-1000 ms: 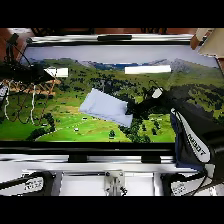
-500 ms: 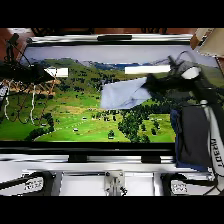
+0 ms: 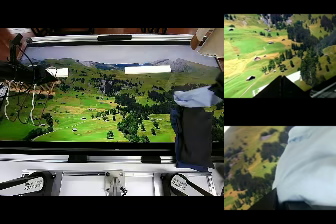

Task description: Fold the shirts.

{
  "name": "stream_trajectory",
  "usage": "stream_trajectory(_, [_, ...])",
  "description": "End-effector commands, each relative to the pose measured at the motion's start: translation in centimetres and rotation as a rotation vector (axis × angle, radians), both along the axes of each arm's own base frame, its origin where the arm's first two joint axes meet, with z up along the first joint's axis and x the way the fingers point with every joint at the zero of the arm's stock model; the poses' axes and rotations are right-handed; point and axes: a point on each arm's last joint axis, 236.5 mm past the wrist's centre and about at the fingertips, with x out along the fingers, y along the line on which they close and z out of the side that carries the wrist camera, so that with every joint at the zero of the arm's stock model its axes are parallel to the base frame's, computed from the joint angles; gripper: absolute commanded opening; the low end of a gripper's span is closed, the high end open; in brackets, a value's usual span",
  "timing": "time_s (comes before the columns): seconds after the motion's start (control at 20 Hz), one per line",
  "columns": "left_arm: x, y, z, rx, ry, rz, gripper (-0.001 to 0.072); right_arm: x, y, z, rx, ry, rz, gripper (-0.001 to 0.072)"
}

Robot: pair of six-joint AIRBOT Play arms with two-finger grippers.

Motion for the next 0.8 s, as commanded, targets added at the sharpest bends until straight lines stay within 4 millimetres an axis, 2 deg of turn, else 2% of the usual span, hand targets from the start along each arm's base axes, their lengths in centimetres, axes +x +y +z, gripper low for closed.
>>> stream_trajectory(0.0, [-0.6,-2.2,0.7,-0.03,-0.023,-0.069,0.0036,-5.6,-2.5,-0.6,0.009,0.149,-0.09,0.0065])
stream_trajectory(0.15, [-0.9,-3.2,0.7,-0.029,-0.024,-0.096,0.0036,-9.9,-1.1,-1.0,0.019,0.305,-0.056,0.0065])
stream_trajectory(0.25, [-1.0,-3.5,0.7,-0.026,-0.03,-0.109,0.0036,-13.5,-2.4,-0.9,-0.063,0.42,-0.098,0.0065])
stream_trajectory(0.35, [-1.1,-3.7,0.7,-0.021,-0.039,-0.123,0.0036,-18.4,-3.5,-1.3,-0.138,0.6,-0.12,0.0065])
stream_trajectory(0.4, [-1.1,-3.7,0.6,-0.021,-0.039,-0.123,0.0036,-20.0,-3.6,-1.7,-0.161,0.636,-0.157,0.0065])
stream_trajectory(0.45, [-1.1,-3.7,0.6,-0.021,-0.039,-0.124,0.0036,-21.4,-3.4,-2.5,-0.166,0.677,-0.165,0.0065])
stream_trajectory(0.55, [-1.1,-3.8,0.6,-0.021,-0.038,-0.125,0.0036,-24.2,-2.0,-5.4,-0.133,0.782,-0.16,0.0065])
stream_trajectory(0.65, [-1.1,-3.8,0.6,-0.021,-0.038,-0.125,0.0036,-26.0,-0.2,-8.8,-0.082,0.835,-0.149,0.0065])
stream_trajectory(0.75, [-1.1,-3.8,0.6,-0.021,-0.037,-0.125,0.0036,-27.0,0.6,-11.7,-0.065,0.862,-0.156,0.0086])
